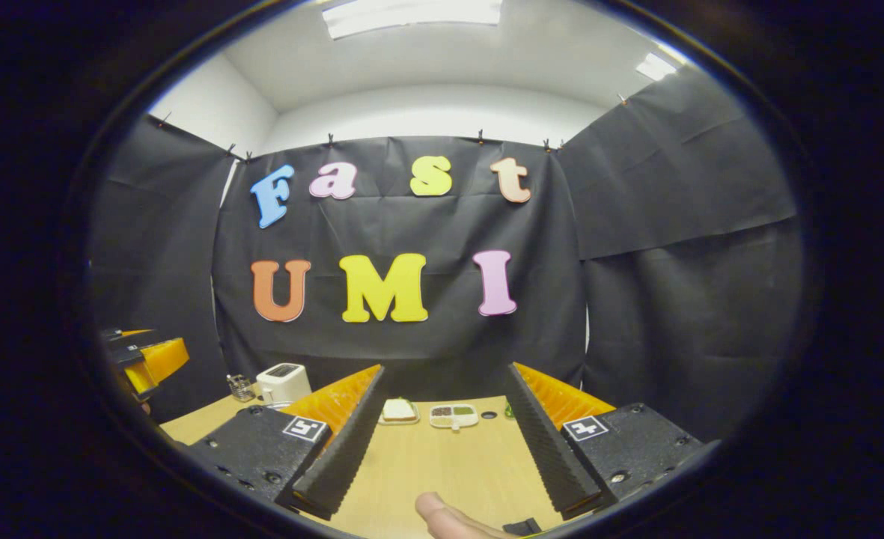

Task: First push the handle of the pot to place it horizontally, then grasp the pot with both hands and set it on the induction cooktop.

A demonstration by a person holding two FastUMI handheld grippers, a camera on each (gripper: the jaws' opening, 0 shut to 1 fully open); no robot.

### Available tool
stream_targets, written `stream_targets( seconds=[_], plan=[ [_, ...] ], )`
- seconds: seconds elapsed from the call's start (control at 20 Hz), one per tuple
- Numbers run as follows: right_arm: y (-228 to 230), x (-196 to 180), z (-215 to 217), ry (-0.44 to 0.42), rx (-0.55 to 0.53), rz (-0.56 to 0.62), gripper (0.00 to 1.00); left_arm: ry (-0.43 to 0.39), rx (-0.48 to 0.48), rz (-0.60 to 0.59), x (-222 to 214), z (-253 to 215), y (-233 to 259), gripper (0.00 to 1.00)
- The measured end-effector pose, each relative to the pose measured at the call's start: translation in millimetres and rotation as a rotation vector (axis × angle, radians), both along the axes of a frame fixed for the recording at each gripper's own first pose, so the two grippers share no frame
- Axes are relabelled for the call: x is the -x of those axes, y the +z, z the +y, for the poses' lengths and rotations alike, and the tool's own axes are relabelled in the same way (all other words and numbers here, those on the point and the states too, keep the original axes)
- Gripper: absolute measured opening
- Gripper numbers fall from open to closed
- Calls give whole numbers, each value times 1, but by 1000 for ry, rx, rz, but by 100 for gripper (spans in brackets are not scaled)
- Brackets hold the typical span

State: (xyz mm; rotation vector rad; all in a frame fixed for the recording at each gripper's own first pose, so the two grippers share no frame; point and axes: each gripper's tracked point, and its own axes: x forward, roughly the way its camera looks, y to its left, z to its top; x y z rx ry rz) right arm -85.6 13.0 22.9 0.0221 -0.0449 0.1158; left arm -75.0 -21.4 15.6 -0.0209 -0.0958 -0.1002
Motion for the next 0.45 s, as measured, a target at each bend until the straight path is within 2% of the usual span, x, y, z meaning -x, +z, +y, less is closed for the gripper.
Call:
stream_targets(
  seconds=[0.05, 0.45],
  plan=[
    [0, 0, 1, 4, -2, 1, 99, 2, 4, -2, 0, 2, 0, 94],
    [-7, -1, 4, 18, -1, 8, 97, 20, 9, -5, -1, 12, -3, 94]
  ],
)
